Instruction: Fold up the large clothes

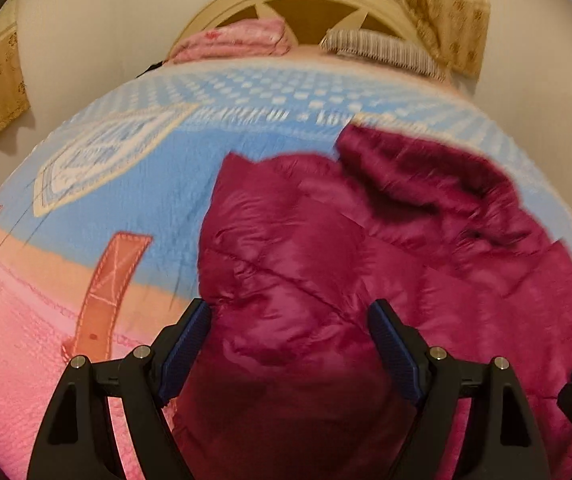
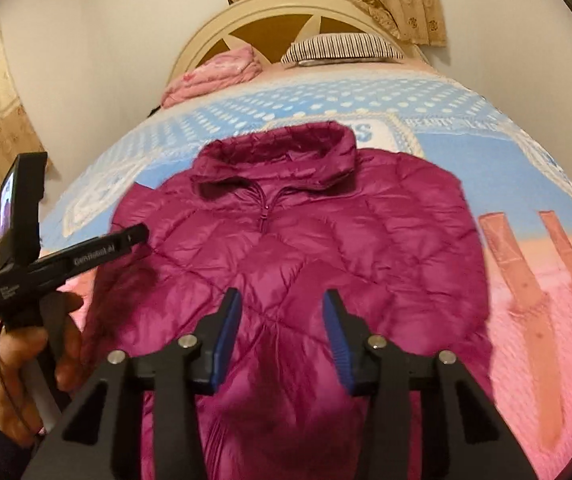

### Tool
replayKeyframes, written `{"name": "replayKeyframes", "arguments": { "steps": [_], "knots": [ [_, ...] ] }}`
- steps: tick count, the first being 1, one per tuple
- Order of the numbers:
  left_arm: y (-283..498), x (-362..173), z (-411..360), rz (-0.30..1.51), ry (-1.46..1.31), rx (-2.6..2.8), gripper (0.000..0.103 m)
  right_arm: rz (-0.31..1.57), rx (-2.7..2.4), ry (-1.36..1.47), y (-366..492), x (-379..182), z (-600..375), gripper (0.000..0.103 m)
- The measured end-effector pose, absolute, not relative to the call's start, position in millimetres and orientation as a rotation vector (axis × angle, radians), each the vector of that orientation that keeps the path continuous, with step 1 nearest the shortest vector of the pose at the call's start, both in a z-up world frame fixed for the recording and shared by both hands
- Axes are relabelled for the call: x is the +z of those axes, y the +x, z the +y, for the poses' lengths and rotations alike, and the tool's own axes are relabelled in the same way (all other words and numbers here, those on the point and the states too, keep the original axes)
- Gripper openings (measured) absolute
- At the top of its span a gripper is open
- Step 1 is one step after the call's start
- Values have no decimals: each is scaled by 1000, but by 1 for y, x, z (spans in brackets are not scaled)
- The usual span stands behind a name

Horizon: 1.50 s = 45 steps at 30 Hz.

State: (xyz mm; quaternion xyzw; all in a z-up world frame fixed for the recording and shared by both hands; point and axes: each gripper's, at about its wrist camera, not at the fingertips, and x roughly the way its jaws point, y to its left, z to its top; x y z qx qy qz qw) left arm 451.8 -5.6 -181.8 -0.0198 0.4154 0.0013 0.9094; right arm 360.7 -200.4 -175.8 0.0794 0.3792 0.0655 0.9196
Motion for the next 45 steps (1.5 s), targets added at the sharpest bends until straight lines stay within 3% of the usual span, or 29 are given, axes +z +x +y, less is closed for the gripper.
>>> {"name": "replayKeyframes", "arguments": {
  "steps": [6,16,39,45],
  "knots": [
    [457,-210,6,880,-112,-18,89,829,115,112,374,-215,-192,46],
    [462,-223,7,924,-102,21,102,811,102,101,375,-232,-193,45],
    [463,-221,3,927,-90,28,102,815,57,25,377,-238,-181,46],
    [436,-186,26,892,-92,7,102,834,111,38,376,-229,-187,50]
  ]
}}
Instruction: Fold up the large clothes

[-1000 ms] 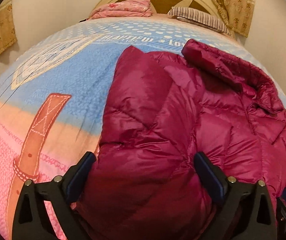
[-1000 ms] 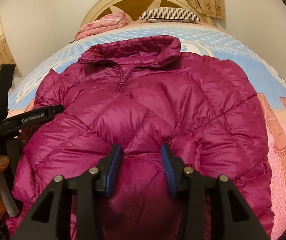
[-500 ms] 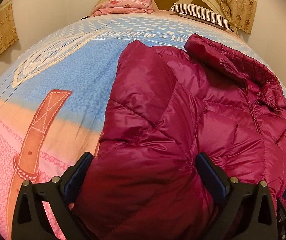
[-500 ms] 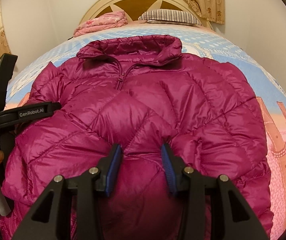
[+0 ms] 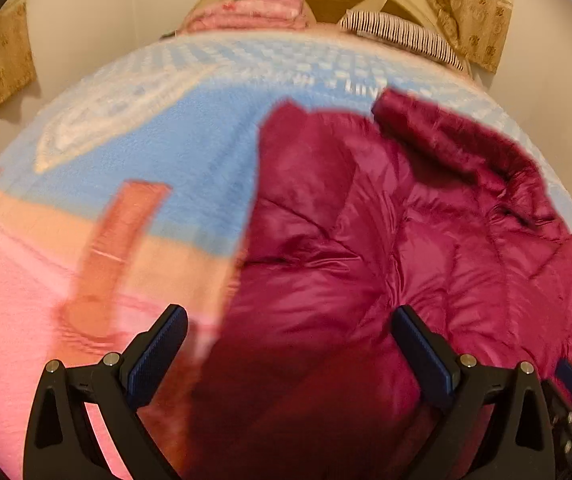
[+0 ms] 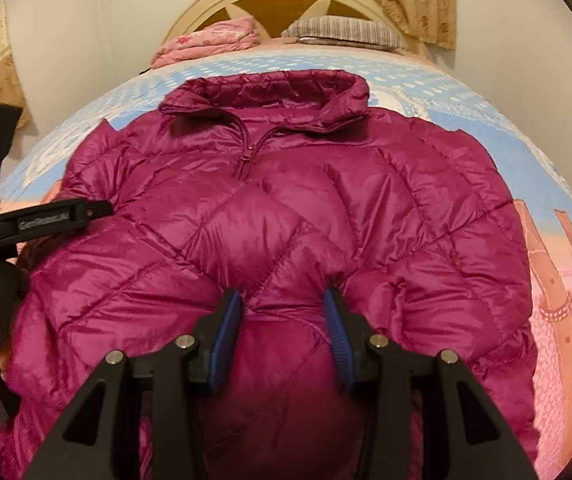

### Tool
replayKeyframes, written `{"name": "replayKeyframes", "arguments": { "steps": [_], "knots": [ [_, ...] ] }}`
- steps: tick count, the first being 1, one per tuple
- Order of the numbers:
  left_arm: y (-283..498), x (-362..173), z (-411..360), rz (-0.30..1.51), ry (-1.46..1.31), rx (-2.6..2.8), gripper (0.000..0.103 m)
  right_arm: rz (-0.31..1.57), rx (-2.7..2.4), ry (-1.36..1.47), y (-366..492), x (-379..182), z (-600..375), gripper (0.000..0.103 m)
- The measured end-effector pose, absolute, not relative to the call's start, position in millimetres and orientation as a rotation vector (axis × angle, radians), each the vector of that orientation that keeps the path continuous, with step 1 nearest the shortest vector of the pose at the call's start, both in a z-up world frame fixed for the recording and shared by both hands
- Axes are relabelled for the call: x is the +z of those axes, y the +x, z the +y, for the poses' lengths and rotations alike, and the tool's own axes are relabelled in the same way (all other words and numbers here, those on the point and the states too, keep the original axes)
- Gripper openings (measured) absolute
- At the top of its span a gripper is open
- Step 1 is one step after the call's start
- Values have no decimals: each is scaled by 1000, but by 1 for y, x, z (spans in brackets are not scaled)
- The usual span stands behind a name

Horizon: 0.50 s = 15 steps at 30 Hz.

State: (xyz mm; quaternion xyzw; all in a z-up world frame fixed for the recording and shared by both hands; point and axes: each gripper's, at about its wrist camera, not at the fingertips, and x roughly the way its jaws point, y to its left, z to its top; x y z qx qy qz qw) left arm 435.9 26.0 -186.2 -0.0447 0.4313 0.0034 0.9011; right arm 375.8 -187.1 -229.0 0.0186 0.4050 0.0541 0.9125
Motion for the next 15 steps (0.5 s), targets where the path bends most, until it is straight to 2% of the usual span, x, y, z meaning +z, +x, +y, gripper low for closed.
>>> {"name": "replayKeyframes", "arguments": {
  "steps": [4,8,15],
  "knots": [
    [423,-130,35,766,-89,-21,102,769,133,21,369,-194,-197,71],
    [463,-111,19,801,-80,-75,102,746,124,22,394,-163,-212,73],
    [546,-126,-28,846,15,-81,102,789,50,37,476,-156,-244,73]
  ]
}}
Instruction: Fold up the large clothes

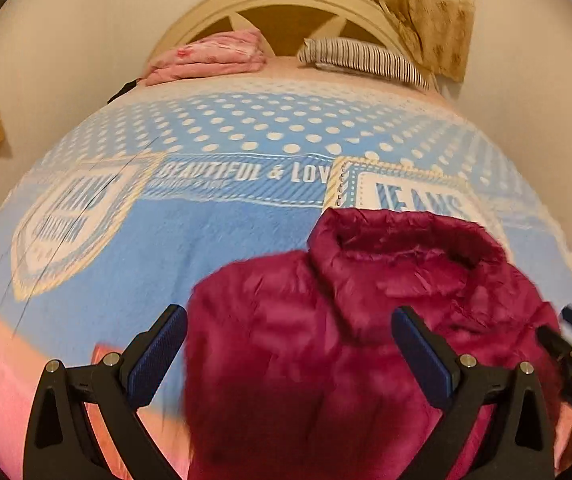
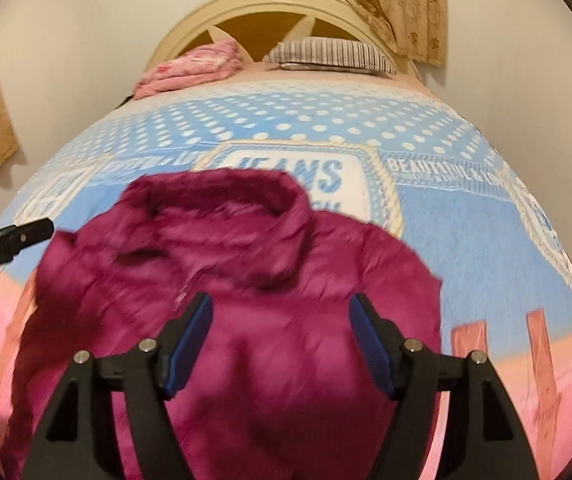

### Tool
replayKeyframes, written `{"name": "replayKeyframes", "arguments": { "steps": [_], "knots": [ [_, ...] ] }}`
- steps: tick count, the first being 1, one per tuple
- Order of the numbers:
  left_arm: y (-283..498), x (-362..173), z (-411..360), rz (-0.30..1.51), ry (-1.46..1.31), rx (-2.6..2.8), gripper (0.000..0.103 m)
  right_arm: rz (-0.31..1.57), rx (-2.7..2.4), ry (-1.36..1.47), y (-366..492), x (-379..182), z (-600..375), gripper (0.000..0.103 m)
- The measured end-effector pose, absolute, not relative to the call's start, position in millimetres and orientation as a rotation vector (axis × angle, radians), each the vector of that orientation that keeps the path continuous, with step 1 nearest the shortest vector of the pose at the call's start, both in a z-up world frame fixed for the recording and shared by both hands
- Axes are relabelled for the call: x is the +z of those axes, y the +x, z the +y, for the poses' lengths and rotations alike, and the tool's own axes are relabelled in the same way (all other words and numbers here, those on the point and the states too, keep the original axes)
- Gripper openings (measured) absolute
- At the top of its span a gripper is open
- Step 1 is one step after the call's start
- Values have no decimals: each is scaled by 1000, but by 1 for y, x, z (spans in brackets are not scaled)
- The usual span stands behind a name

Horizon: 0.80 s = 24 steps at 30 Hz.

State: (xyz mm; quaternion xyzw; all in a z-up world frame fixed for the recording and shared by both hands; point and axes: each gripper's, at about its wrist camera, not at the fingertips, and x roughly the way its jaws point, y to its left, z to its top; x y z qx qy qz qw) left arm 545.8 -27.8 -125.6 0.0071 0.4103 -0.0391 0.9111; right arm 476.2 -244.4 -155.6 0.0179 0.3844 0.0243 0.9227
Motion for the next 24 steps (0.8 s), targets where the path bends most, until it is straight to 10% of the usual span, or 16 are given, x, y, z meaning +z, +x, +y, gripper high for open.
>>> {"name": "replayKeyframes", "arguments": {
  "steps": [11,17,24],
  "knots": [
    [618,-163,-55,915,85,-81,98,897,78,11,587,-172,-254,67],
    [625,-184,-63,1010,73,-171,24,949,71,-47,602,-188,-252,32],
    [590,-156,-54,890,94,-204,14,860,87,-91,577,-172,-255,13]
  ]
}}
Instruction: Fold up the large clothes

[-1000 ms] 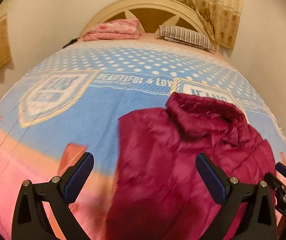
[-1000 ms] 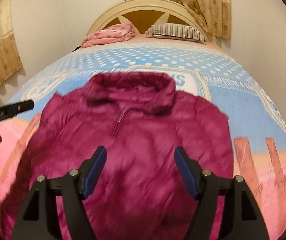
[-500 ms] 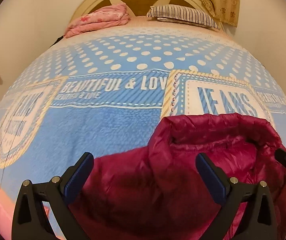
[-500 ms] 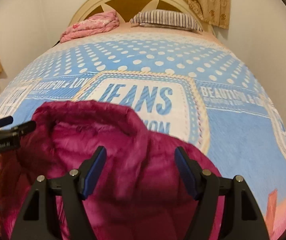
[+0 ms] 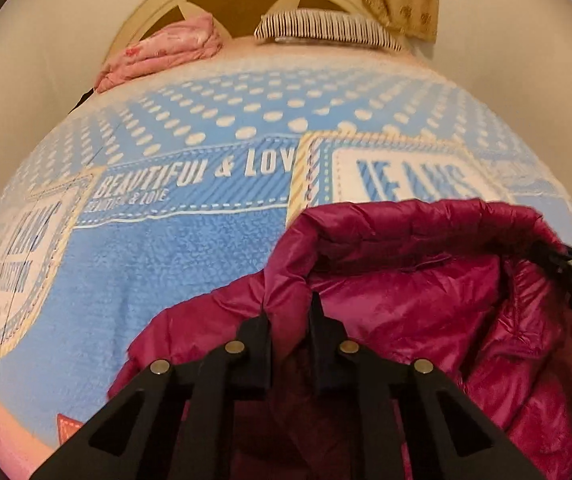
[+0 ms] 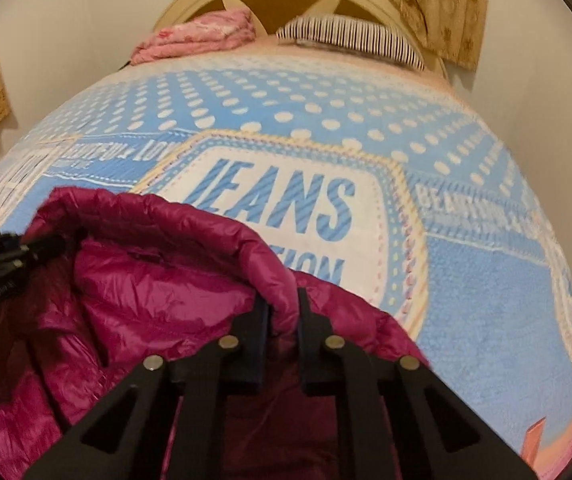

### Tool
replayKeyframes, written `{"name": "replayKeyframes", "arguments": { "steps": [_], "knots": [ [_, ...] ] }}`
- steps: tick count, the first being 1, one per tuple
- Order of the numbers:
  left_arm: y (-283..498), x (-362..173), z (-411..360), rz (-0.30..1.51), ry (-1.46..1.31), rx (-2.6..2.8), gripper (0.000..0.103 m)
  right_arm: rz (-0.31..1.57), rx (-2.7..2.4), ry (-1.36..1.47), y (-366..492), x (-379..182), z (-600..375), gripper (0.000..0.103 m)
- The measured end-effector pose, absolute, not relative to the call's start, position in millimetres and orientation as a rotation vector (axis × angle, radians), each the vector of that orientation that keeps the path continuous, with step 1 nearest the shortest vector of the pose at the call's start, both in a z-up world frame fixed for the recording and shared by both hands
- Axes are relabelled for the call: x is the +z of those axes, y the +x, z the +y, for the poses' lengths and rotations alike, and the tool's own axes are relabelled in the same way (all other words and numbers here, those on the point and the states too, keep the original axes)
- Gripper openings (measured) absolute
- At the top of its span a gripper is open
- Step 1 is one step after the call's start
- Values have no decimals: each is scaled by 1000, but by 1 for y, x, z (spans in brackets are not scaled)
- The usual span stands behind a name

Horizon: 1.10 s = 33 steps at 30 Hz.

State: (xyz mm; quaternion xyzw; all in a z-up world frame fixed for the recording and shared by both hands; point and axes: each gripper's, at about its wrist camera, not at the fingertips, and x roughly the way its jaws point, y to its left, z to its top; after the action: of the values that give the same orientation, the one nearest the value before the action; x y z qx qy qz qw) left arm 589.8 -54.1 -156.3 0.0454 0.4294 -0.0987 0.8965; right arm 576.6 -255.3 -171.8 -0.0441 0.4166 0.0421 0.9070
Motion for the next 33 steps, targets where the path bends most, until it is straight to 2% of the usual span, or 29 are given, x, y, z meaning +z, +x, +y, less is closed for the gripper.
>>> {"name": "replayKeyframes", "arguments": {
  "steps": [11,15,18,21,23,25,29,33],
  "knots": [
    [566,-190,-42,925,97,-195,14,868,56,-142,553,-195,-263,11],
    [554,-182,-44,898,82,-233,14,870,41,-159,548,-209,-266,11],
    [542,-168,-37,863,39,-276,18,863,32,-145,547,-217,-270,11],
    [533,-157,-27,833,4,-271,30,857,27,-140,548,-222,-271,11],
    [533,-148,-17,804,-32,-232,65,859,27,-140,548,-224,-271,11],
    [536,-140,-11,765,-78,-195,76,859,29,-137,548,-225,-272,11],
    [559,-127,-27,760,-104,-168,76,851,23,-148,547,-228,-269,11],
    [587,-136,-56,801,-54,-129,76,840,28,-139,546,-229,-270,11]
  ]
}}
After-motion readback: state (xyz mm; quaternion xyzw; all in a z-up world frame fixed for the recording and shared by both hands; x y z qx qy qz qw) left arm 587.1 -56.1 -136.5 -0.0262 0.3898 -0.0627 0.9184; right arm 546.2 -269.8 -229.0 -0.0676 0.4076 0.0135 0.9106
